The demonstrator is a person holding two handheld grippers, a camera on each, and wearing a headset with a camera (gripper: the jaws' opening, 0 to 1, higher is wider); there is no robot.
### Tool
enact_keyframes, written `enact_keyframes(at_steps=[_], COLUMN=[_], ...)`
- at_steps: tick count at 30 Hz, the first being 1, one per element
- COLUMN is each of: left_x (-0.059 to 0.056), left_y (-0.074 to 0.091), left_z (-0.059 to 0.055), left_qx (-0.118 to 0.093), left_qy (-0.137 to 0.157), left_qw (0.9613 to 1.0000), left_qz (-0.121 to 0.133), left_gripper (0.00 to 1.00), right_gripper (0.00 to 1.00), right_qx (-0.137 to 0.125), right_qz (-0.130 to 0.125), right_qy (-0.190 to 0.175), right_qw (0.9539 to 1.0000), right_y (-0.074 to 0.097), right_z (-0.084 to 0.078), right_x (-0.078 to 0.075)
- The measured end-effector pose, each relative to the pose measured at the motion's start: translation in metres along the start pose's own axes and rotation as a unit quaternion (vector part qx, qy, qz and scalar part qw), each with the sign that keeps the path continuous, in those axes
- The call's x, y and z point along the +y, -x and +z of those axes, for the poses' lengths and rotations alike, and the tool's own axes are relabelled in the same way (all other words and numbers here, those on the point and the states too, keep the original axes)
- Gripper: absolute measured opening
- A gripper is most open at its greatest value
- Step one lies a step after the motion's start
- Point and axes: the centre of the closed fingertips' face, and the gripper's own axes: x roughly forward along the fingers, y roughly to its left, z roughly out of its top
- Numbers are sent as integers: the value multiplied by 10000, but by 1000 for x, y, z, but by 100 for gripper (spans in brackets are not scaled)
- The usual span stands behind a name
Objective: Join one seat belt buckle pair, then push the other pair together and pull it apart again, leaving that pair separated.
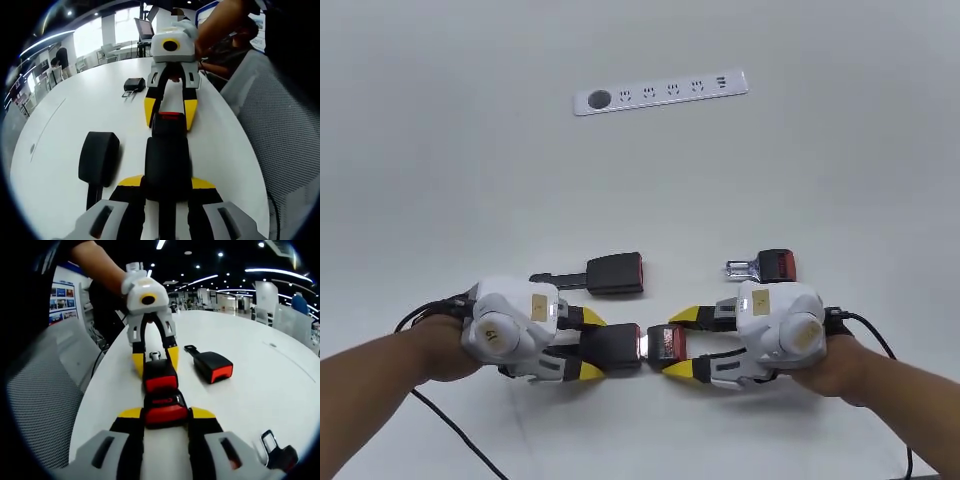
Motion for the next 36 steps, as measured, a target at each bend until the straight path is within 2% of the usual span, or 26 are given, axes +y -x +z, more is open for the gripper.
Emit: enact_keyframes(at_steps=[25,29,30,31,36], left_x=[-1,-1,-1,-1,-2], left_y=[1,1,1,1,-1], left_z=[-1,-1,-1,-1,2], left_qx=[-69,-89,-70,-20,119], left_qy=[9,115,36,-56,158], left_qw=[10000,9999,9999,9999,9997], left_qz=[-53,-68,-77,-83,-119], left_gripper=[33,33,33,33,34], right_gripper=[34,34,34,35,37], right_qx=[5,19,23,103,332], right_qz=[-36,-54,-52,-80,-111], right_qy=[-85,-100,-107,21,164], right_qw=[10000,9999,9999,9999,9993], right_y=[0,0,0,-1,-3], right_z=[0,0,1,1,0], right_x=[1,1,1,2,2])
